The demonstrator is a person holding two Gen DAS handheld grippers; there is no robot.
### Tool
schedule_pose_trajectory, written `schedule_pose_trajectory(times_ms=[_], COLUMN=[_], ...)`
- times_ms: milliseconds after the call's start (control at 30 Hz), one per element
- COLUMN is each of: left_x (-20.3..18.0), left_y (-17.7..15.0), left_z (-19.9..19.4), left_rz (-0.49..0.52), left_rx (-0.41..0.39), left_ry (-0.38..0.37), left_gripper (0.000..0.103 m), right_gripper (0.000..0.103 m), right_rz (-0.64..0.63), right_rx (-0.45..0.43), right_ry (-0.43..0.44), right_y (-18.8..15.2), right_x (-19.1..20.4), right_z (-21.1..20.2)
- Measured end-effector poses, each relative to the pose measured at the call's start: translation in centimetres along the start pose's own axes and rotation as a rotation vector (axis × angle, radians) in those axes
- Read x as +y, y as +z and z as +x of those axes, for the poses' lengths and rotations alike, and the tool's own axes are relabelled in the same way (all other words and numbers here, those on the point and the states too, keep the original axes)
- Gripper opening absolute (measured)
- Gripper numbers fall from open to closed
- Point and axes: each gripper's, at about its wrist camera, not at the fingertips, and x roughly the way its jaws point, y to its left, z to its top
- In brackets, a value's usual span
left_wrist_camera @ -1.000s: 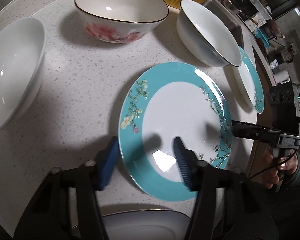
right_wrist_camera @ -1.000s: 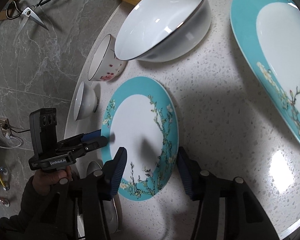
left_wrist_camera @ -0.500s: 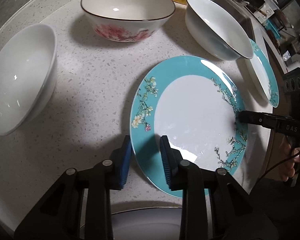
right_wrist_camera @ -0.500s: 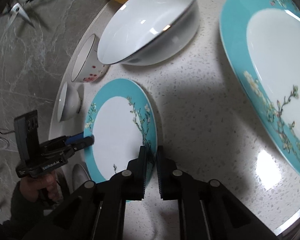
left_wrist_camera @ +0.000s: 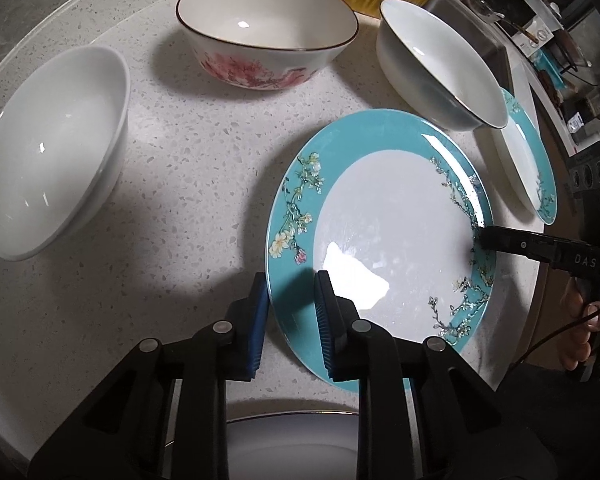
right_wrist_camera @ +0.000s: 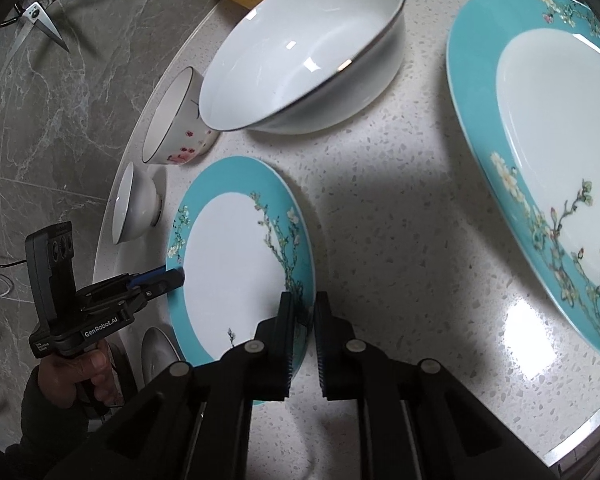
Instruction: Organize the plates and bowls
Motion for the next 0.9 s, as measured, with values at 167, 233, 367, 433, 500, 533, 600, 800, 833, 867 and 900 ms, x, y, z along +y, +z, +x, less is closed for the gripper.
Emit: schedule_pose_trajectory(times_ms=[167, 233, 367, 433, 500, 533, 600, 800, 833, 867, 900], left_x=[-0.1, -0.2, -0.1, 0.0, 0.3, 0.3, 0.5, 1.4, 1.6, 1.8, 2.1], left_y=[0.1, 0.0, -0.9, -1.7, -2.8, -3.2, -4.3, -8.2, -9.0, -9.5, -10.4], left_z=[-1.6, -2.4, -3.6, -4.1, -4.7, -5.0, -5.8, -7.9, -8.4, -8.7, -9.1], left_rz=[-0.004, -0.009, -0.031, -0.049, -0.073, -0.081, -0.099, -0.172, -0.186, -0.196, -0.210], left_rx=[-0.019, -0.029, -0.040, -0.044, -0.050, -0.054, -0.067, -0.095, -0.100, -0.103, -0.107], left_ry=[0.004, 0.008, 0.013, 0.012, 0.010, 0.011, 0.013, 0.027, 0.029, 0.030, 0.032], left_gripper=[0.020, 0.020, 0.020, 0.020, 0.020, 0.020, 0.020, 0.020, 0.020, 0.020, 0.020], right_gripper=[0.012, 0.012, 0.012, 0.012, 0.012, 0.012, 0.012, 0.012, 0.012, 0.012, 0.012], right_rz=[-0.007, -0.007, -0.024, -0.037, -0.052, -0.062, -0.082, -0.136, -0.150, -0.158, -0.168], right_rx=[-0.002, -0.001, 0.000, 0.003, 0.004, 0.007, 0.013, 0.044, 0.053, 0.060, 0.067], right_ry=[0.002, 0.008, 0.017, 0.022, 0.027, 0.028, 0.032, 0.045, 0.048, 0.050, 0.050], right_y=[0.5, 0.7, 1.0, 1.2, 1.3, 1.3, 1.2, 0.8, 0.7, 0.6, 0.6], right_x=[0.5, 0.7, 1.2, 1.6, 2.0, 2.3, 3.0, 5.2, 5.7, 6.2, 6.6], right_z=[-0.7, -0.9, -1.2, -1.3, -1.4, -1.4, -1.6, -1.4, -1.2, -1.1, -1.0])
